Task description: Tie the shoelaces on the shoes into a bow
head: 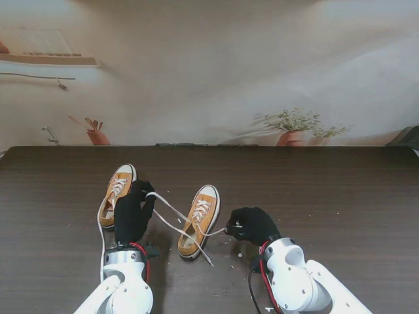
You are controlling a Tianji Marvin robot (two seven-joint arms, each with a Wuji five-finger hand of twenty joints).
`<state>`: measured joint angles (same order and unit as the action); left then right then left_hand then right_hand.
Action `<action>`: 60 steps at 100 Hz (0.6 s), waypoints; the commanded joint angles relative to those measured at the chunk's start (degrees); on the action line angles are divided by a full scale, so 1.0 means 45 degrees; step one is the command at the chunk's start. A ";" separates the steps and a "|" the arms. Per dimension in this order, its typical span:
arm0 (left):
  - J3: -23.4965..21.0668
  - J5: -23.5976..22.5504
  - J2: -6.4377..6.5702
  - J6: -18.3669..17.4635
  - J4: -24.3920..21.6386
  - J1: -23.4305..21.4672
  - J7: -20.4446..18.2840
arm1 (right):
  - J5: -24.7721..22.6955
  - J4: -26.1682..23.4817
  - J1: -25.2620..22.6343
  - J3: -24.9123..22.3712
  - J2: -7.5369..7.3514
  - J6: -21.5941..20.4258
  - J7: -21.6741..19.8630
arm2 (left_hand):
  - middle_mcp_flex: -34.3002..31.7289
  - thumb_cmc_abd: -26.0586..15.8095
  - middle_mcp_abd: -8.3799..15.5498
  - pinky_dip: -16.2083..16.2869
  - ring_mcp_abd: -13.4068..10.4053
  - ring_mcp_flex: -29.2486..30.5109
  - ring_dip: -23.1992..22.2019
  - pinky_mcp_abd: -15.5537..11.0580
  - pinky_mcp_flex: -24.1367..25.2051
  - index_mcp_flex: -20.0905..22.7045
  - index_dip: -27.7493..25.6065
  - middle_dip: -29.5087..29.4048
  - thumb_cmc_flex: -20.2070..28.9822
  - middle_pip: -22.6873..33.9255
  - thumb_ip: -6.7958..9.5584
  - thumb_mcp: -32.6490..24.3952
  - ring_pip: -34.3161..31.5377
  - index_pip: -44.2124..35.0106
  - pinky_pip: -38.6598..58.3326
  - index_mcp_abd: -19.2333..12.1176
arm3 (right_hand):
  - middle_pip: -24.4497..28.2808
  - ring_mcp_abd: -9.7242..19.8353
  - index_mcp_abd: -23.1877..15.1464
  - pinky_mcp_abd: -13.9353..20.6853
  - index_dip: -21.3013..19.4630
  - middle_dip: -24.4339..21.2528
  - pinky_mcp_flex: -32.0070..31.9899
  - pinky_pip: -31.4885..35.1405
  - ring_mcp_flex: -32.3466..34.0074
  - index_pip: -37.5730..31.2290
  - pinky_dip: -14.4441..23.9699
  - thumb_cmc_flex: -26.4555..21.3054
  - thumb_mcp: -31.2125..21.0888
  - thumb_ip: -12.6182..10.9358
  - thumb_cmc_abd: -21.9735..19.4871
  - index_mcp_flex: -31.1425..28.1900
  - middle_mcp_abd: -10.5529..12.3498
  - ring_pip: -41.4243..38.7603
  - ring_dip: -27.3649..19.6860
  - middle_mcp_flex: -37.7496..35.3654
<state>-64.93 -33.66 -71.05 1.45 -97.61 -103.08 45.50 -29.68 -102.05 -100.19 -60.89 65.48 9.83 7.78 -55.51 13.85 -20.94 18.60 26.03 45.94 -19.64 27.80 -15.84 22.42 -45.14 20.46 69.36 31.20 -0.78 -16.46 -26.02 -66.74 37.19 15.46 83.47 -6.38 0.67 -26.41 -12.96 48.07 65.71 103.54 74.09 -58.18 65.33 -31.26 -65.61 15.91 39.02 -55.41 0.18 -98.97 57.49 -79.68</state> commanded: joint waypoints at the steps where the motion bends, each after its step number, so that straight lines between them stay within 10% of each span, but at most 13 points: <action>1: 0.0169 0.0274 -0.0323 -0.0236 0.0235 0.0266 -0.0278 | -0.0006 0.0002 0.0009 0.0050 -0.0038 0.0057 -0.0222 | -0.0648 -0.0430 0.0462 0.0385 -0.0354 0.0826 0.0125 0.0609 -0.0355 -0.0367 -0.0212 0.0580 0.0815 0.1003 -0.0100 0.0366 -0.0525 -0.0774 0.0765 0.0340 | 0.0486 0.0383 -0.0053 0.0058 0.0184 -0.0062 0.0522 0.3653 0.0177 -0.0167 -0.0133 -0.0167 0.0014 0.0234 -0.0155 -0.0135 0.0012 -0.1127 -0.0080 -0.0779; 36: 0.0468 0.2637 -0.0647 -0.1223 0.0338 0.0435 -0.0925 | -0.0060 -0.0097 -0.0088 -0.0019 -0.0067 0.0111 -0.0313 | -0.1678 -0.0444 0.2363 0.1222 -0.1989 0.4017 -0.1290 0.1493 -0.4221 0.0247 0.0618 0.3760 0.1021 0.7365 0.0223 0.1202 -0.4950 -0.0287 0.4536 -0.0200 | 0.0460 0.0400 0.0017 0.0065 0.0191 -0.0069 0.0521 0.3653 0.0177 -0.0160 -0.0154 -0.0184 0.0015 0.0233 -0.0156 -0.0119 0.0057 -0.1132 -0.0082 -0.0779; 60: 0.0571 0.2362 -0.0694 -0.1228 0.0583 0.0650 -0.0593 | 0.0080 -0.0116 -0.0112 -0.0020 -0.0061 0.0083 -0.0343 | -0.2362 -0.0354 0.2748 -0.0554 -0.3169 0.6003 -0.2045 0.1283 -0.7510 0.0424 0.0640 0.5738 0.1025 0.9152 0.0524 0.1526 -0.8666 -0.0239 0.7643 -0.0521 | 0.0453 0.0381 0.0051 0.0050 0.0193 -0.0070 0.0517 0.3653 0.0175 -0.0166 -0.0151 -0.0211 0.0022 0.0229 -0.0144 -0.0124 0.0044 -0.1135 -0.0081 -0.0779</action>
<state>-62.68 -23.35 -73.84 -3.77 -95.25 -100.77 42.63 -29.65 -102.28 -100.41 -60.98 65.44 10.16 7.23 -63.69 13.67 -10.51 18.63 14.69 68.85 -26.55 31.13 -46.74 22.80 -43.12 43.83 70.52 69.10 0.54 -11.43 -61.06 -67.23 67.88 15.14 83.47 -6.38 0.67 -26.41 -12.96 48.07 65.71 103.54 74.09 -58.18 64.85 -31.26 -65.61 15.91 38.95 -55.40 0.18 -98.97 57.49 -79.68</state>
